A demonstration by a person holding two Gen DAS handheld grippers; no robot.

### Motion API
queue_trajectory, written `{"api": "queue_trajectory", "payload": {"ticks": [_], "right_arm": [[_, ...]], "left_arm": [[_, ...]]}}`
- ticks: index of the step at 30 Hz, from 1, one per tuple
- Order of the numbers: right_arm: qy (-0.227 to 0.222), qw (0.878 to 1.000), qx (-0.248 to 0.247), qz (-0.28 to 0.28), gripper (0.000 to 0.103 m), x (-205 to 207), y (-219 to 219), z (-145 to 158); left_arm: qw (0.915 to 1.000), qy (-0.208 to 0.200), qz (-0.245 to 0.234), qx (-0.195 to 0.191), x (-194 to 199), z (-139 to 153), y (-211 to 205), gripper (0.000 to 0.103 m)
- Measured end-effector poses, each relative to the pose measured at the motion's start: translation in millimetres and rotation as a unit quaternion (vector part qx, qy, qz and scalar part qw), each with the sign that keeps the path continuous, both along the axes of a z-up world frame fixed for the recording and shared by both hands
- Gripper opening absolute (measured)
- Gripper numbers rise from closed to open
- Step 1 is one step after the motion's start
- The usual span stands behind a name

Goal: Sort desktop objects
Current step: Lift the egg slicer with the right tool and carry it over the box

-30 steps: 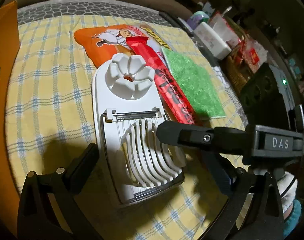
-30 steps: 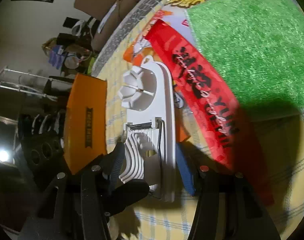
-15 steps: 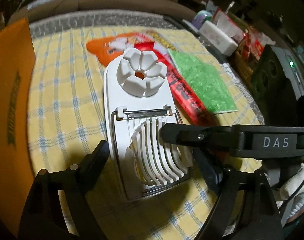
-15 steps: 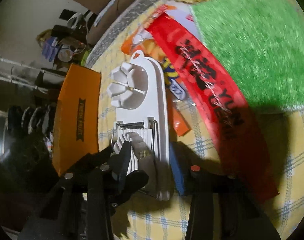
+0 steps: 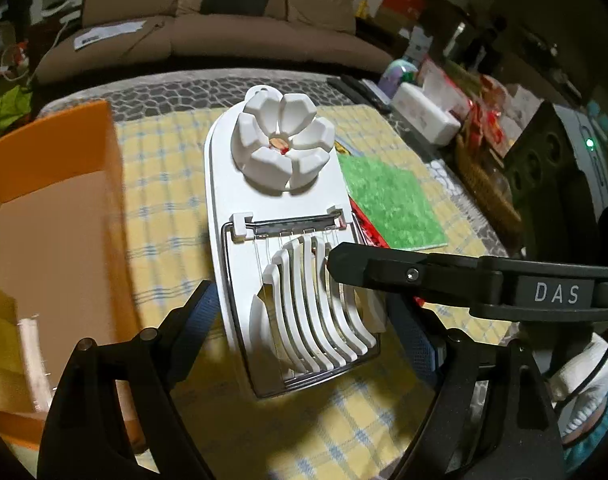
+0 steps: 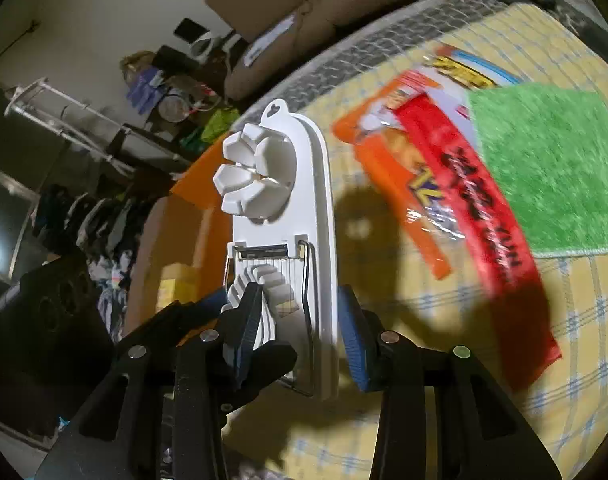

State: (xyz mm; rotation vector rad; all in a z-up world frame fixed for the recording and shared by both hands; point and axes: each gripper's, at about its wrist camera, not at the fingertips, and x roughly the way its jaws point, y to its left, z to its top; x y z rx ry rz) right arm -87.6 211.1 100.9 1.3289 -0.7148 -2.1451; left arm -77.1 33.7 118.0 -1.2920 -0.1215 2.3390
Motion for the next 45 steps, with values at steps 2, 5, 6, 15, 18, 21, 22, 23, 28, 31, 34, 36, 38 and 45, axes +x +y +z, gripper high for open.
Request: {"api": "queue_trajectory", "payload": {"ticks": [2, 5, 6, 15, 18, 21, 22, 23, 28, 31, 34, 36, 38, 45], "right_arm": [[0.002, 1.000, -0.008, 0.003, 0.039, 0, -11, 9], [0.008, 1.000, -0.012, 0.010, 0.039, 0, -28, 23], [0.012, 1.000, -0.009, 0.013, 0.039, 1, -35, 29], [0.016, 0.999, 0.005, 0.048, 0.039, -5, -98, 56], [0.010, 0.998, 0.006, 0.062, 0.039, -7, -125, 51], [0.000, 0.997, 0.006, 0.072, 0.039, -9, -150, 42], [-0.003, 0.997, 0.006, 0.074, 0.039, -12, -155, 40], [-0.009, 0.997, 0.006, 0.076, 0.039, -14, -164, 36], [-0.024, 0.996, 0.014, 0.079, 0.039, -24, -186, 22], [-0.030, 0.996, 0.022, 0.080, 0.039, -28, -194, 15], [-0.039, 0.996, 0.027, 0.079, 0.039, -31, -197, 7], [-0.043, 0.996, 0.032, 0.077, 0.039, -33, -197, 3], [-0.047, 0.995, 0.036, 0.076, 0.039, -33, -198, 0], [-0.058, 0.994, 0.063, 0.075, 0.039, -36, -201, -9]], "left_arm": [[1.0000, 0.006, 0.006, -0.003, 2, 12, -11, 0.084], [0.9998, 0.012, 0.017, 0.000, 5, 26, -26, 0.084], [0.9997, 0.014, 0.020, 0.002, 6, 31, -32, 0.084], [0.9982, 0.012, 0.057, 0.012, 12, 47, -96, 0.084], [0.9973, 0.004, 0.071, 0.013, 14, 41, -123, 0.084], [0.9966, -0.006, 0.081, 0.016, 11, 32, -146, 0.084], [0.9964, -0.009, 0.083, 0.016, 10, 30, -152, 0.084], [0.9962, -0.012, 0.085, 0.016, 8, 26, -158, 0.084], [0.9957, -0.027, 0.086, 0.020, -1, 11, -177, 0.084], [0.9957, -0.035, 0.084, 0.020, -5, 2, -182, 0.084], [0.9959, -0.042, 0.078, 0.019, -9, -7, -183, 0.084], [0.9960, -0.045, 0.076, 0.018, -9, -11, -183, 0.084], [0.9959, -0.049, 0.074, 0.019, -11, -15, -182, 0.084], [0.9950, -0.073, 0.066, 0.015, -15, -30, -180, 0.084]]}}
